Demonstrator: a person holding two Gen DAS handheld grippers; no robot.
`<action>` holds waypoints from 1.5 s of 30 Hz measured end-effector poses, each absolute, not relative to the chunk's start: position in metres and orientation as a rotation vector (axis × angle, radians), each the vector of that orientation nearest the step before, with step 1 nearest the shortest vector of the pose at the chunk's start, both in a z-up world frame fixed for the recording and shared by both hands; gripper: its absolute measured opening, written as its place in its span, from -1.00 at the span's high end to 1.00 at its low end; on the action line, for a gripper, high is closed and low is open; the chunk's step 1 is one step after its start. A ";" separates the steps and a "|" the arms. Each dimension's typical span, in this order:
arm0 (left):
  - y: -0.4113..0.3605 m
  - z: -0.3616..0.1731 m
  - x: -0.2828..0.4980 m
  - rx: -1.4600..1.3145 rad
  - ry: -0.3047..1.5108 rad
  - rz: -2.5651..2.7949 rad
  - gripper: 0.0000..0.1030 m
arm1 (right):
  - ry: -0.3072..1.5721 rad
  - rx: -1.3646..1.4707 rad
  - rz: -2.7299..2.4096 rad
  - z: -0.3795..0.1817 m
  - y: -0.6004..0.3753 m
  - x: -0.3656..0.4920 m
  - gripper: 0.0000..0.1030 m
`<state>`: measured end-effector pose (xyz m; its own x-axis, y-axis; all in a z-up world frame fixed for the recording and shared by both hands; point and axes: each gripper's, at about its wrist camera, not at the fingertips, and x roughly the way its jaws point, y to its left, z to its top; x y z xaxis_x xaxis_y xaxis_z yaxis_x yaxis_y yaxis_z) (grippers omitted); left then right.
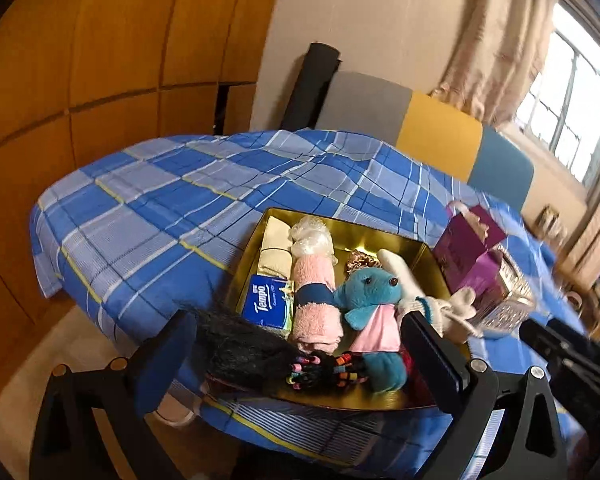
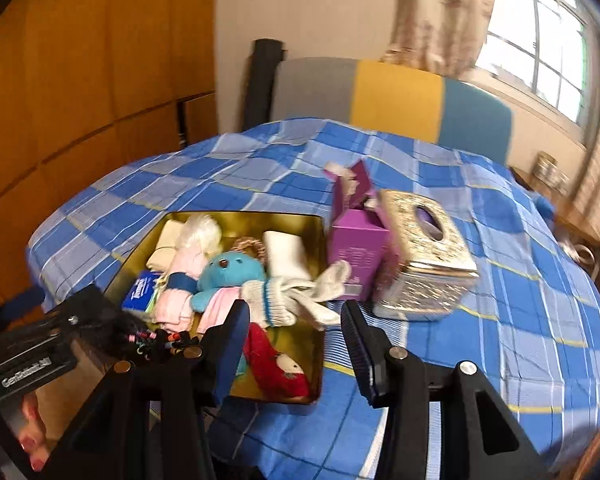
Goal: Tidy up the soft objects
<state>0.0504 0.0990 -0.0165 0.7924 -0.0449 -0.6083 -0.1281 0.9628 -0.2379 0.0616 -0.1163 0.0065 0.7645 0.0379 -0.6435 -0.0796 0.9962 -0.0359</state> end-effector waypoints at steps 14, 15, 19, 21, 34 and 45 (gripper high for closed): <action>0.074 0.006 0.022 -0.064 0.747 0.167 -0.99 | 0.718 -0.028 -0.046 0.024 -0.119 0.024 0.07; 0.073 0.009 0.019 -0.057 0.745 0.156 -0.99 | 0.724 -0.012 -0.047 0.024 -0.121 0.023 0.07; 0.065 0.018 0.014 -0.071 0.760 0.059 -0.99 | 0.767 0.035 -0.048 0.028 -0.128 0.023 0.07; 0.060 0.019 0.014 -0.069 0.783 0.025 -0.99 | 0.764 0.034 -0.064 0.032 -0.130 0.021 0.07; 0.051 0.029 0.008 -0.039 0.811 0.077 -0.99 | 0.747 0.007 -0.052 0.040 -0.125 0.013 0.07; 0.053 0.041 -0.002 -0.038 0.781 0.072 -0.99 | 0.765 -0.006 -0.029 0.033 -0.115 0.013 0.07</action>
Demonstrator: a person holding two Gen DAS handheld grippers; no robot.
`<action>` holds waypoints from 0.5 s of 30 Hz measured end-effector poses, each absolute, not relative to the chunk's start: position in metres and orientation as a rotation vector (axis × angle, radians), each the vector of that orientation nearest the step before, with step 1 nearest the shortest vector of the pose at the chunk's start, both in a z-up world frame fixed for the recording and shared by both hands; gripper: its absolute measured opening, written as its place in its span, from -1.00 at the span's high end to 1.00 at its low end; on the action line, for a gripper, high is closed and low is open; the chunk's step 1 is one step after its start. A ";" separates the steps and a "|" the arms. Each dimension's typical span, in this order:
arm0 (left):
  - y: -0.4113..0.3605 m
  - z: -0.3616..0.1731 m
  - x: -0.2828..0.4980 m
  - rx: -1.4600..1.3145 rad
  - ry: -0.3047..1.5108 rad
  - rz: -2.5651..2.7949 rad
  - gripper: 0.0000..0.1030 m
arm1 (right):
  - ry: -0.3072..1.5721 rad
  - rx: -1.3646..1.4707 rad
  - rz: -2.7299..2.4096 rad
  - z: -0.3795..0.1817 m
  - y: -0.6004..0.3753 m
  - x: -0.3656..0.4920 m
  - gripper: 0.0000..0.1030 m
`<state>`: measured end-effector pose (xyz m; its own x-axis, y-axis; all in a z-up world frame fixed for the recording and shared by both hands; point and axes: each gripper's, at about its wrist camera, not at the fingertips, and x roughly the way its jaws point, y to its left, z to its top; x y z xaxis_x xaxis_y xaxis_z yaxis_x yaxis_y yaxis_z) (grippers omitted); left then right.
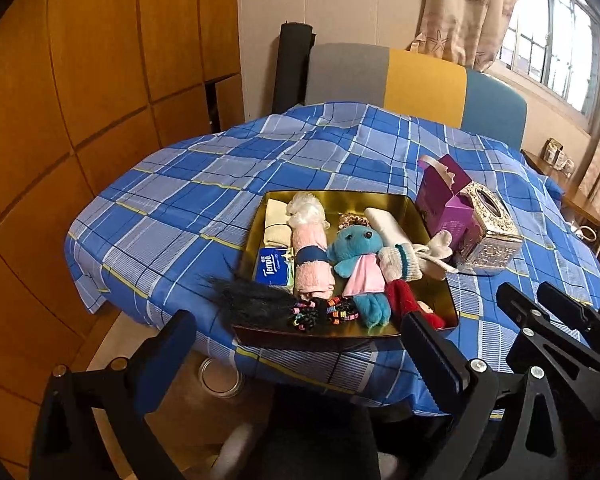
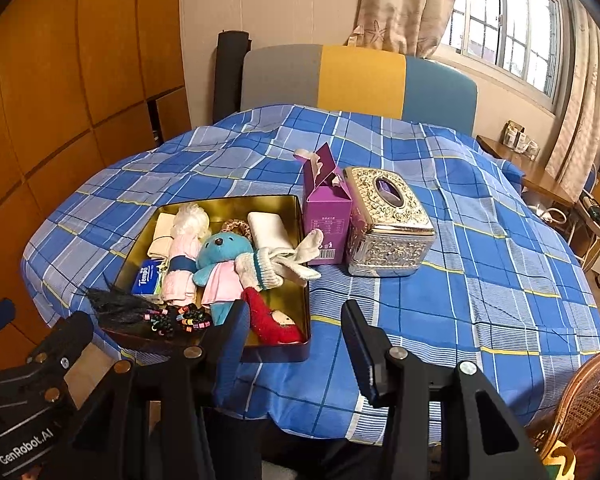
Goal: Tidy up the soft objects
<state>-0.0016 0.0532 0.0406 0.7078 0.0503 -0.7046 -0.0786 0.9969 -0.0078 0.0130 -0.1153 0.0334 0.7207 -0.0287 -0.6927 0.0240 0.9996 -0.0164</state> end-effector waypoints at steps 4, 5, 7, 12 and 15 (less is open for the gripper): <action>0.054 0.040 -0.001 -0.031 0.778 0.084 -0.99 | 0.762 -0.010 -0.030 0.034 -0.115 0.012 0.07; 0.054 0.041 -0.001 -0.024 0.778 0.091 -0.99 | 0.762 -0.010 -0.030 0.034 -0.115 0.012 0.07; 0.054 0.040 -0.002 -0.023 0.776 0.094 -0.99 | 0.764 -0.010 -0.036 0.034 -0.115 0.013 0.07; 0.054 0.040 -0.001 -0.031 0.779 0.082 -0.99 | 0.782 0.001 -0.028 0.031 -0.115 0.016 0.07; 0.055 0.041 -0.002 -0.035 0.781 0.083 -0.99 | 0.781 -0.003 -0.028 0.030 -0.115 0.016 0.07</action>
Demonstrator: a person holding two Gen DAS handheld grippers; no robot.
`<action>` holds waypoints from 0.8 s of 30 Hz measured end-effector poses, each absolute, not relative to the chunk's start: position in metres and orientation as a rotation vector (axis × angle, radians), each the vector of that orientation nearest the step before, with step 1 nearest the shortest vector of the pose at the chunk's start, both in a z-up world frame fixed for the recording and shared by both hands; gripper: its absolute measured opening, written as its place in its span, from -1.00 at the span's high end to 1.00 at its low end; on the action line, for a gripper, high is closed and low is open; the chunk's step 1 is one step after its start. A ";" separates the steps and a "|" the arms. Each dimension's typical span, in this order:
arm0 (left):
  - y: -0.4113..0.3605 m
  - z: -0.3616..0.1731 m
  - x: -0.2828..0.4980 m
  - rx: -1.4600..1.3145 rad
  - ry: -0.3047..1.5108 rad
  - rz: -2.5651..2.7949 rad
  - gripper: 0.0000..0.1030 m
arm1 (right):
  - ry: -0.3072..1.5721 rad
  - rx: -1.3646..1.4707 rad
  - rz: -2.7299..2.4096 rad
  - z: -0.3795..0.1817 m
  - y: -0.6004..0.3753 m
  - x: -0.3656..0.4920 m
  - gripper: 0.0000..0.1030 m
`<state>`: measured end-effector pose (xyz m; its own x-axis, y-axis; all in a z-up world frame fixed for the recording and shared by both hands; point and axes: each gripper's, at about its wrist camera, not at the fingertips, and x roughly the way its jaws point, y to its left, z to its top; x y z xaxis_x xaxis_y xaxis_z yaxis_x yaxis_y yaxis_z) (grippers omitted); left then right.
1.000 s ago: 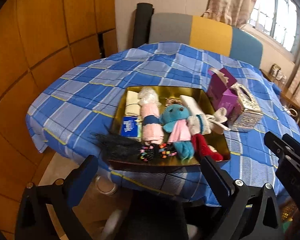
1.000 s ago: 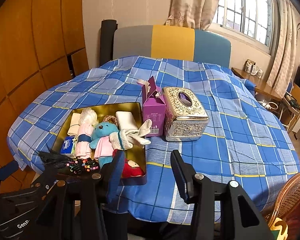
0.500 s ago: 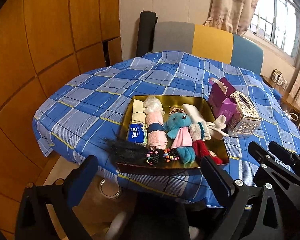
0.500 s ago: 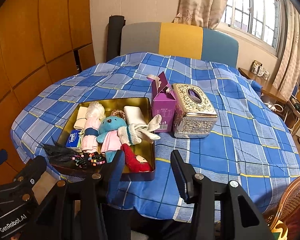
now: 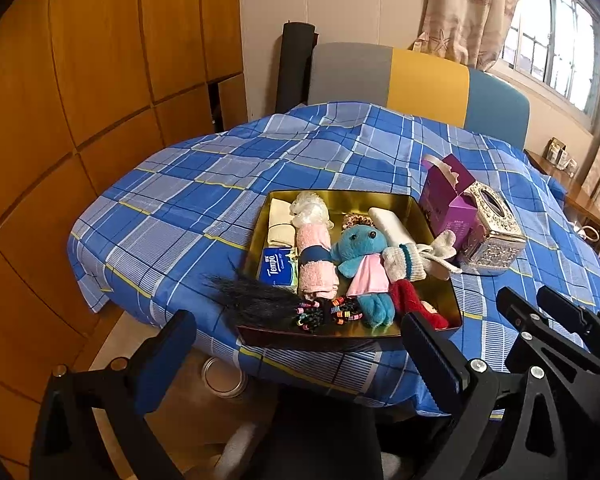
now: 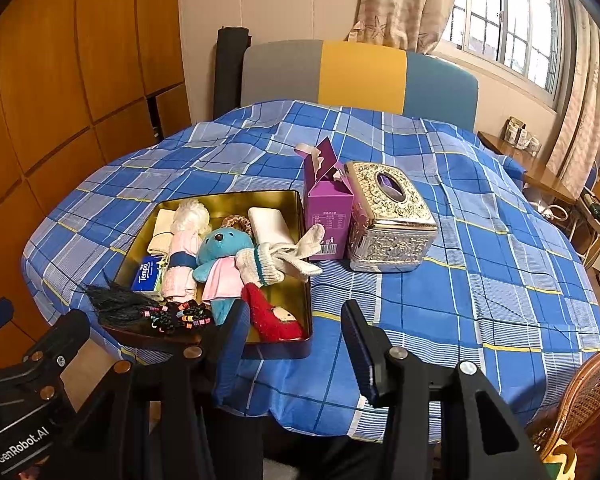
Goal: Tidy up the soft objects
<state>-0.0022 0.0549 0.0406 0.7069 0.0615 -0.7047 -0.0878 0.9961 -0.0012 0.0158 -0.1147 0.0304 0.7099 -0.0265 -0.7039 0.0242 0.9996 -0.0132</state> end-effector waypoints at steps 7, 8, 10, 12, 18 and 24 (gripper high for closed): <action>0.056 0.040 -0.002 -0.035 0.787 0.089 -0.99 | 0.783 -0.005 -0.028 0.029 -0.113 0.016 0.07; 0.055 0.040 -0.002 -0.034 0.788 0.092 -0.99 | 0.782 -0.005 -0.026 0.029 -0.113 0.016 0.07; 0.055 0.039 -0.001 -0.035 0.791 0.090 -0.99 | 0.781 -0.008 -0.030 0.030 -0.113 0.016 0.07; 0.055 0.038 0.000 -0.034 0.795 0.093 -0.99 | 0.780 -0.006 -0.027 0.030 -0.113 0.016 0.07; 0.056 0.035 0.001 -0.044 0.812 0.084 -0.99 | 0.783 -0.006 -0.029 0.029 -0.113 0.016 0.07; 0.056 0.033 0.002 -0.050 0.820 0.088 -0.99 | 0.786 -0.012 -0.022 0.028 -0.111 0.016 0.07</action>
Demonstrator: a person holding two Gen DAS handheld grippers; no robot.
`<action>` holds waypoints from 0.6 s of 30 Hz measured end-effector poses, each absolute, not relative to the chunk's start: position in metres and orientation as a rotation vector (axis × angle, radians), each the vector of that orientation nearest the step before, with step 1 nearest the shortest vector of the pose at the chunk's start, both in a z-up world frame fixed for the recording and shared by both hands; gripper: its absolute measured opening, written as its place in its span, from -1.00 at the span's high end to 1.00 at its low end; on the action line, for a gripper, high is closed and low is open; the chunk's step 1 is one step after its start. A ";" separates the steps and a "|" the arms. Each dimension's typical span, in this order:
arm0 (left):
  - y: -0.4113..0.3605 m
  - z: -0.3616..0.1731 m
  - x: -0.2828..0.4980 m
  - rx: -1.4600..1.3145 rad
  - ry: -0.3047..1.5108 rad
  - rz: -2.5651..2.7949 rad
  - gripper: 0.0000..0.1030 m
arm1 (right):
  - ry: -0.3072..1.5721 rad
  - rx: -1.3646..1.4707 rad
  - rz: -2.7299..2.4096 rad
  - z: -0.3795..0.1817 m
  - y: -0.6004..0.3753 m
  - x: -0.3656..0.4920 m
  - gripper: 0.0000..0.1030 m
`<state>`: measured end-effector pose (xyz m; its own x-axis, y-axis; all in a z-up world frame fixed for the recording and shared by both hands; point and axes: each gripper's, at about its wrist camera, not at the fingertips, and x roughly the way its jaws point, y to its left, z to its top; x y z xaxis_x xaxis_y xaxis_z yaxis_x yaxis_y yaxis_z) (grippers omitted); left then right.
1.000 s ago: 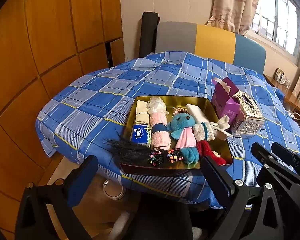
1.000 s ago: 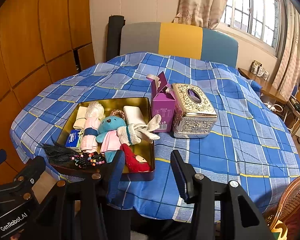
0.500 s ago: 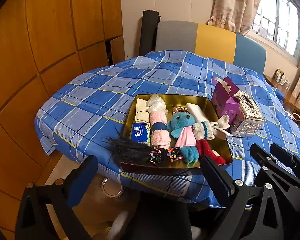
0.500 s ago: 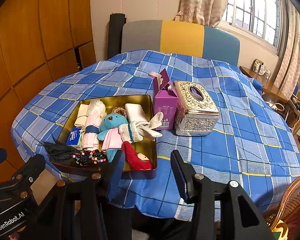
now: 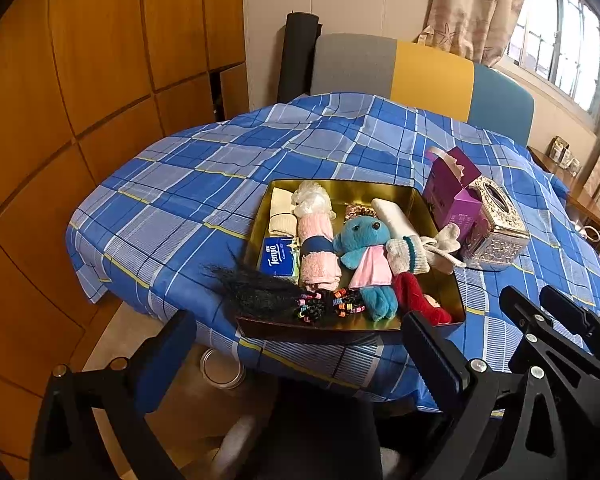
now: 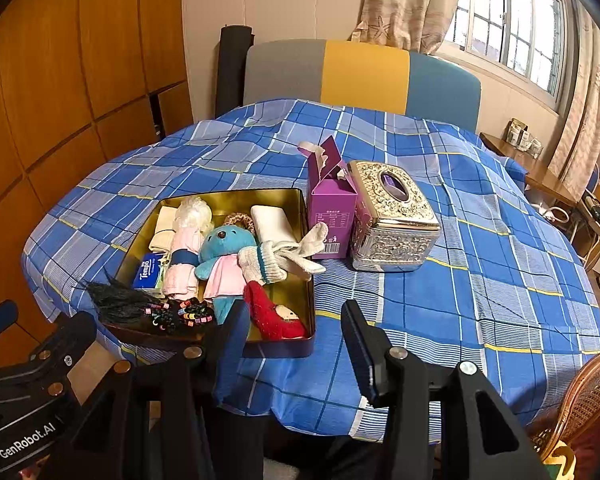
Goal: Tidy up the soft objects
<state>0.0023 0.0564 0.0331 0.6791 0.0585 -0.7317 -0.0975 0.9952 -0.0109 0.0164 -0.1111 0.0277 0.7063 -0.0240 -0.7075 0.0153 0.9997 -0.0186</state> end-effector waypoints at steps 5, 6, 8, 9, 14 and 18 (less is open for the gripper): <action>0.057 0.033 0.002 -0.046 0.823 0.088 -0.99 | 0.792 -0.010 -0.021 0.026 -0.111 0.017 0.07; 0.056 0.032 0.002 -0.046 0.824 0.087 -0.99 | 0.791 -0.008 -0.022 0.026 -0.111 0.017 0.07; 0.056 0.031 0.003 -0.044 0.830 0.085 -0.99 | 0.792 -0.009 -0.020 0.026 -0.111 0.017 0.07; 0.056 0.030 0.003 -0.045 0.833 0.083 -0.99 | 0.791 -0.011 -0.022 0.026 -0.111 0.017 0.07; 0.055 0.028 0.004 -0.053 0.842 0.088 -0.99 | 0.792 -0.013 -0.020 0.025 -0.110 0.017 0.07; 0.057 0.026 0.005 -0.056 0.844 0.103 -0.99 | 0.797 -0.010 -0.017 0.024 -0.110 0.017 0.07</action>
